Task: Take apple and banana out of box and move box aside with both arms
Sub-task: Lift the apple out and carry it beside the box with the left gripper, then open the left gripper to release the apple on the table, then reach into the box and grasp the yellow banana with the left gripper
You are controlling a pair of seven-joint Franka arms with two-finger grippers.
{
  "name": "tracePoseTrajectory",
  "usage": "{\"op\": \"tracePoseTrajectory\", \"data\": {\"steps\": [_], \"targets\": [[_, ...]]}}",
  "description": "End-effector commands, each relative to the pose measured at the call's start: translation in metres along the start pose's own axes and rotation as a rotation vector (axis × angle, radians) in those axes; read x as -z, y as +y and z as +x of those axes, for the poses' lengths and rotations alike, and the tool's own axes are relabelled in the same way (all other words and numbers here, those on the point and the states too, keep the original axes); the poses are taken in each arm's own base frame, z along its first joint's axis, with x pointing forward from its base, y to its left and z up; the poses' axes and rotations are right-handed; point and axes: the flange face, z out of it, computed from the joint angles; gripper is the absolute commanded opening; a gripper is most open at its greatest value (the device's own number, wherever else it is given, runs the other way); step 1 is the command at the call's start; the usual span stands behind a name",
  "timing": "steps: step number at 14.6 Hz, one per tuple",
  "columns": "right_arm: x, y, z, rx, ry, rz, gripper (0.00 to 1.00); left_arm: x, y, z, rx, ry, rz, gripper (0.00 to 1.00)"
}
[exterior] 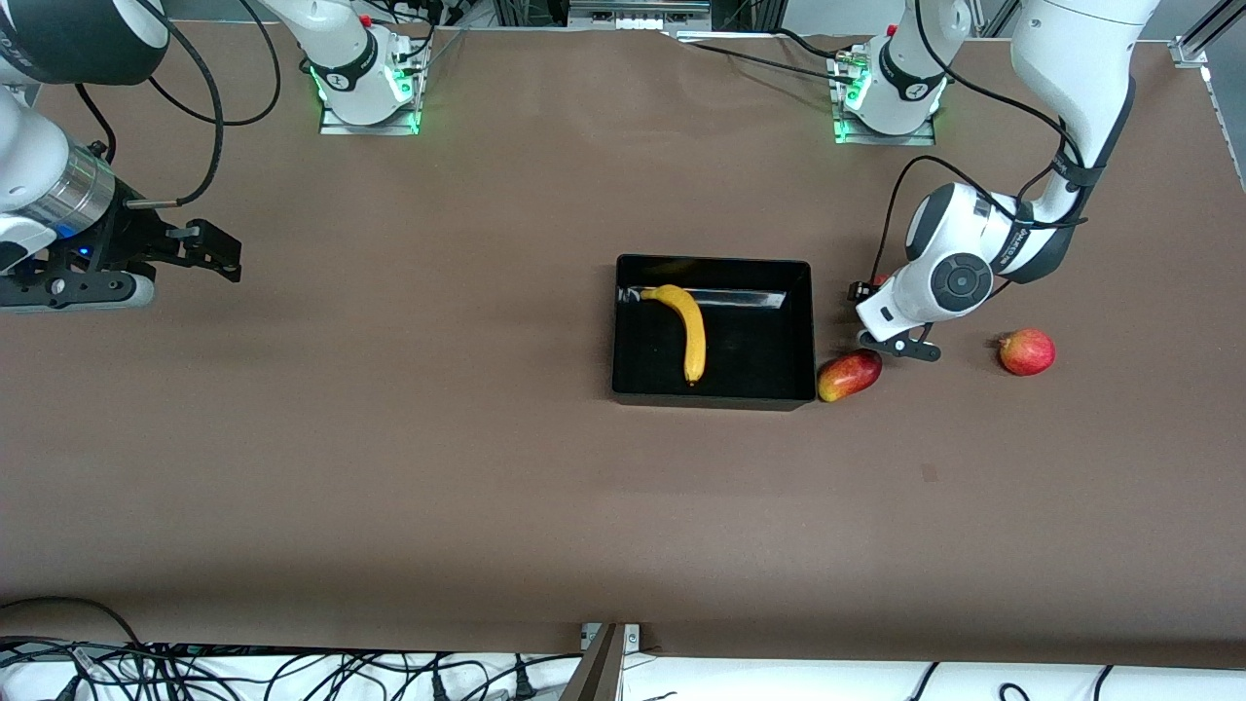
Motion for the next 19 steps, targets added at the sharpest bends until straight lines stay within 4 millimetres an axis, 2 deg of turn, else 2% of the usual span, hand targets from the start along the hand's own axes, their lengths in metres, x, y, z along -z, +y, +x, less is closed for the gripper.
{"op": "tracePoseTrajectory", "data": {"steps": [1,3,6,7,9,10,11,12,14,16,17,19], "targets": [[0.007,0.000,-0.003,0.014,0.000,-0.006,1.00,0.037,-0.008,0.000,0.003,0.007,0.035,1.00],[0.007,0.000,-0.003,0.014,0.000,-0.006,1.00,0.085,-0.006,0.007,0.015,-0.025,0.044,1.00],[0.007,0.000,-0.004,0.014,0.000,-0.006,1.00,0.169,0.032,0.022,0.029,-0.020,-0.049,1.00],[0.007,0.000,-0.003,0.014,0.000,-0.006,1.00,0.190,0.056,0.025,0.025,0.009,-0.065,1.00],[0.007,0.000,-0.003,0.014,0.000,-0.006,1.00,0.212,0.110,0.036,0.039,0.057,-0.072,1.00],[0.007,0.000,-0.003,0.014,0.000,-0.006,1.00,0.214,0.145,0.043,0.059,0.068,-0.075,1.00],[0.007,0.000,-0.003,0.014,0.000,-0.006,1.00,0.212,0.172,0.052,0.106,0.076,-0.084,1.00],[0.007,0.000,-0.003,0.014,0.000,-0.006,1.00,0.201,0.203,0.062,0.148,0.089,-0.096,1.00],[0.007,0.000,-0.004,0.014,-0.002,-0.005,1.00,0.168,0.253,0.073,0.195,0.137,-0.125,1.00],[0.007,0.000,-0.004,0.014,0.000,-0.005,1.00,0.118,0.280,0.086,0.233,0.122,-0.150,1.00],[0.007,0.000,-0.004,0.014,-0.002,-0.005,1.00,0.099,0.284,0.092,0.237,0.119,-0.160,1.00],[0.007,0.000,-0.004,0.014,0.000,-0.005,1.00,0.081,0.297,0.091,0.221,0.134,-0.173,1.00]]}}
